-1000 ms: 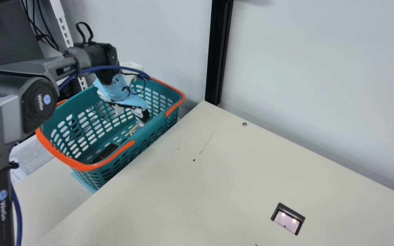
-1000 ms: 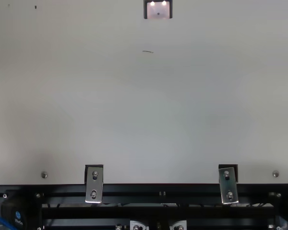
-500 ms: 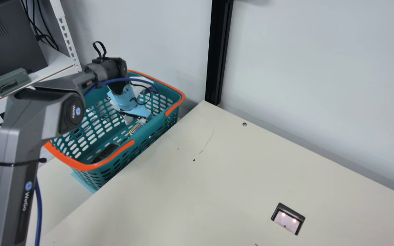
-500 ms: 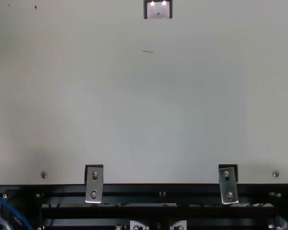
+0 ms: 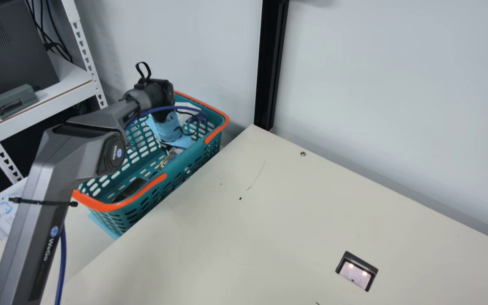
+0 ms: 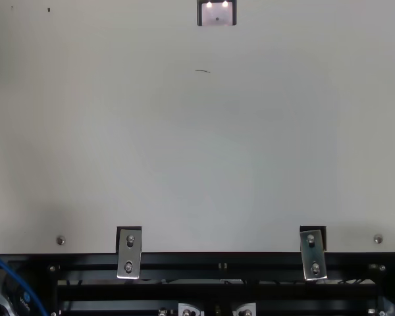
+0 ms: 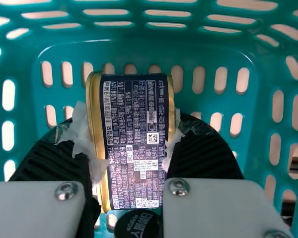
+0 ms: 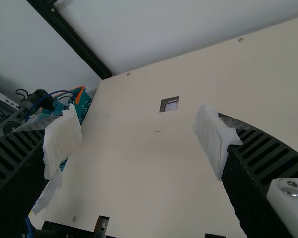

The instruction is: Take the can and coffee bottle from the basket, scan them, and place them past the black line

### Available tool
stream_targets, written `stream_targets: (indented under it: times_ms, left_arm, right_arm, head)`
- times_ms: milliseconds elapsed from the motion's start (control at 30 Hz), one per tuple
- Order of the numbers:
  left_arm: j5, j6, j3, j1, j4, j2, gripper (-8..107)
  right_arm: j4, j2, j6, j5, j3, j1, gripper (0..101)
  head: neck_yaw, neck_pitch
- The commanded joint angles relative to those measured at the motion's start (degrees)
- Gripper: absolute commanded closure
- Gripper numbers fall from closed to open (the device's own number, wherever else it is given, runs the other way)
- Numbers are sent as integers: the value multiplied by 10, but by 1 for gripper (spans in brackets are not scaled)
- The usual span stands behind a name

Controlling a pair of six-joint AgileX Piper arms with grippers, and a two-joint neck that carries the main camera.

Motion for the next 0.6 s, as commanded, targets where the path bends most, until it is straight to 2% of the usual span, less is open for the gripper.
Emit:
stream_targets:
  times_ms: [0,167,300,567]
  left_arm:
    - [12,-19,-4,2,-1,-4,89]
    - [14,-57,15,12,-2,-47,89]
    - [1,-81,53,25,-19,-116,89]
    - [0,-116,126,46,-104,-267,89]
  right_arm:
    - [0,0,0,0,0,0,0]
    - [0,0,0,0,0,0,0]
    - [0,0,0,0,0,0,0]
    - [1,0,0,0,0,0,0]
  head:
    - [8,-18]
    - [8,-18]
    - [8,-18]
    - [8,-18]
